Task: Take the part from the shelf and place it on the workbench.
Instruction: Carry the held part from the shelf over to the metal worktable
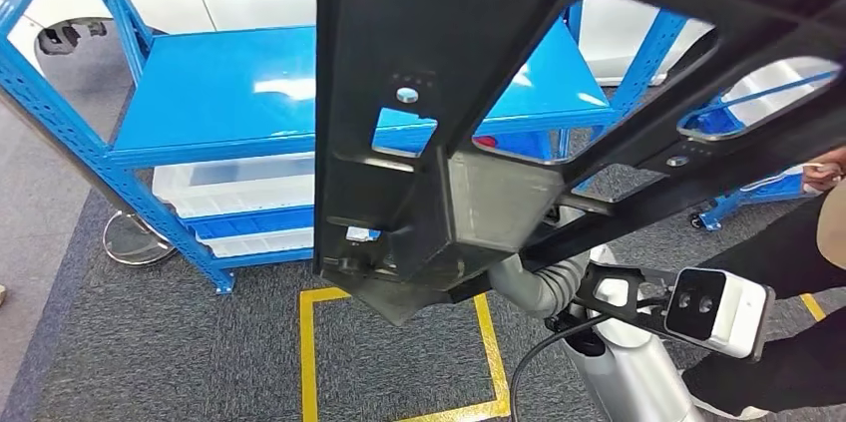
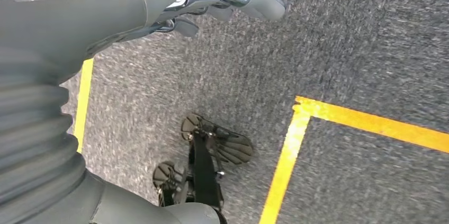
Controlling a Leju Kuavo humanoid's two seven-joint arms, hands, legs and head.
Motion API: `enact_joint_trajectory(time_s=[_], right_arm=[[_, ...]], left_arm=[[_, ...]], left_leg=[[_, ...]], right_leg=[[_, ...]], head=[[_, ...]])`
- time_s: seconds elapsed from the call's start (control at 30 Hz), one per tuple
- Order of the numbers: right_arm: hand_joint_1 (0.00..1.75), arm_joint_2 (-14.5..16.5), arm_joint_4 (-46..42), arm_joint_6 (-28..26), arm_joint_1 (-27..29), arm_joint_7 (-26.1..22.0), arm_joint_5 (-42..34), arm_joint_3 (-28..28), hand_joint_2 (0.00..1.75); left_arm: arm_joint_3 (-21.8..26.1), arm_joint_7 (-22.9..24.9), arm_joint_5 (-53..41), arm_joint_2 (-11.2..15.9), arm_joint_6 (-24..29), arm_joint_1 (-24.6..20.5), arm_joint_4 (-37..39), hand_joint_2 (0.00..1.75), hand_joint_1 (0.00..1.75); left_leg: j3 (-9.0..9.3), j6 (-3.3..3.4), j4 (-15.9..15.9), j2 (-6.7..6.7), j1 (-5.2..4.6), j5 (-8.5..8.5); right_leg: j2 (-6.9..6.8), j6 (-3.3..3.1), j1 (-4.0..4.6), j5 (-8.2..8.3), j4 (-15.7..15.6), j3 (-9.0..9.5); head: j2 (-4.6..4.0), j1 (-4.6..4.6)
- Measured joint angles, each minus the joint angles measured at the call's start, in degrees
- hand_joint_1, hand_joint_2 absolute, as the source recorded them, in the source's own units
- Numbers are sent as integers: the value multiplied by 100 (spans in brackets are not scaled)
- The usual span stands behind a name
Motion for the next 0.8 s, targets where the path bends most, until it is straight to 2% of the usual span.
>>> enact_joint_trajectory(time_s=[0.03, 0.1, 0.13, 0.17, 0.23, 0.27, 0.3, 0.33, 0.37, 0.4, 0.43, 0.47, 0.5, 0.53, 0.6, 0.63, 0.67, 0.7, 0.73, 0.77, 0.8], right_arm=[[175, -37, -21, -49, 31, -21, 39, -16, 175], [175, -99, -86, -159, 58, -43, 80, -43, 175], [175, -124, -122, -215, 66, -45, 82, -59, 175], [175, -154, -154, -270, 77, -45, 69, -79, 175], [175, -242, -204, -361, 111, -53, 24, -137, 175], [175, -293, -223, -393, 123, -61, 2, -166, 175], [175, -334, -239, -421, 129, -71, -12, -189, 175], [175, -360, -256, -452, 133, -78, -21, -203, 175], [175, -376, -272, -488, 138, -77, -26, -208, 175], [175, -387, -290, -529, 148, -68, -23, -209, 175], [175, -400, -317, -578, 167, -48, -11, -209, 175], [175, -417, -352, -625, 195, -23, 8, -209, 175], [175, -435, -393, -669, 228, -1, 30, -210, 175], [175, -453, -442, -705, 265, 14, 55, -210, 175], [175, -490, -546, -742, 340, 16, 103, -210, 175], [175, -506, -590, -750, 379, 6, 138, -210, 175], [175, -522, -623, -752, 421, -7, 176, -210, 175], [175, -535, -642, -753, 463, -25, 221, -210, 175], [175, -548, -655, -757, 504, -41, 270, -210, 175], [175, -564, -666, -762, 540, -55, 312, -210, 175], [175, -579, -675, -770, 562, -67, 350, -210, 175]], left_arm=[[1, 10, -9, -12, 56, -6, 0, 175, 0], [0, 55, -49, -28, 136, -18, 1, 175, 0], [-3, 90, -78, -32, 138, -20, 1, 175, 0], [-7, 131, -113, -34, 108, -19, 2, 175, 0], [-27, 203, -180, -34, 18, -22, 4, 175, 0], [-41, 232, -206, -34, -23, -26, 5, 175, 0], [-56, 256, -228, -37, -51, -27, 7, 175, 0], [-72, 277, -246, -39, -82, -23, 10, 175, 0], [-86, 292, -259, -42, -113, -12, 12, 175, 0], [-100, 309, -274, -45, -148, 1, 14, 175, 0], [-116, 324, -293, -45, -182, 12, 15, 175, 0], [-132, 335, -313, -45, -212, 18, 15, 175, 0], [-147, 346, -335, -45, -247, 20, 15, 175, 0], [-161, 353, -354, -45, -278, 20, 15, 175, 0], [-193, 383, -397, -48, -322, 21, 15, 175, 0], [-212, 403, -415, -55, -331, 23, 16, 175, 0], [-231, 427, -435, -66, -335, 24, 17, 175, 0], [-249, 447, -450, -79, -336, 24, 19, 175, 0], [-268, 463, -462, -104, -335, 21, 22, 175, 0], [-284, 475, -474, -126, -335, 15, 26, 175, 0], [-297, 484, -485, -152, -335, 8, 31, 175, 0]], left_leg=[[-2, -5, 13, 54, 0, -3], [-5, -38, 44, 149, -20, -16], [-8, -64, 56, 193, -36, -20], [-9, -93, 63, 239, -51, -21], [-9, -155, 63, 334, -59, -18], [-22, -190, 93, 303, -50, -55], [-64, -218, 200, 209, -39, -151], [-157, -240, 427, 76, -27, -317], [-294, -253, 772, -74, -19, -531], [-455, -256, 1177, -166, -16, -738], [-592, -256, 1523, -209, -16, -875], [-652, -251, 1702, -228, -17, -907], [-606, -237, 1653, -240, -17, -824], [-453, -212, 1377, -268, -18, -648], [-53, -145, 583, -480, -15, -308], [87, -124, 290, -592, -15, -227], [154, -109, 135, -673, -22, -211], [167, -101, 96, -688, -31, -223], [174, -84, 67, -633, -32, -210], [179, -54, 34, -568, -26, -180], [186, -18, -6, -499, -14, -147]], right_leg=[[-55, -3, -6, 189, -339, 184], [-300, -50, 24, 483, -1136, 590], [-383, -87, 48, 548, -1377, 700], [-418, -126, 71, 559, -1475, 728], [-299, -202, 80, 599, -1492, 695], [-244, -241, 71, 626, -1508, 685], [-190, -281, 59, 656, -1526, 674], [-132, -317, 47, 684, -1542, 662], [-75, -341, 48, 703, -1544, 642], [-9, -357, 54, 719, -1541, 620], [65, -363, 64, 732, -1536, 602], [137, -362, 73, 743, -1529, 588], [211, -356, 81, 752, -1521, 579], [284, -349, 85, 757, -1511, 576], [414, -325, 94, 767, -1483, 563], [477, -300, 87, 778, -1467, 539], [534, -266, 73, 795, -1457, 507], [591, -225, 56, 818, -1456, 475], [650, -181, 44, 844, -1466, 449], [634, -149, 40, 849, -1464, 434], [538, -123, 47, 803, -1409, 400]], head=[[0, 1], [0, 1], [0, -4], [1, -8], [1, -13], [1, -13], [1, -14], [1, -18], [0, -23], [0, -27], [0, -28], [0, -28], [0, -29], [0, -28], [0, -22], [1, -17], [1, -11], [1, -5], [1, -6], [1, -5], [1, 10]])
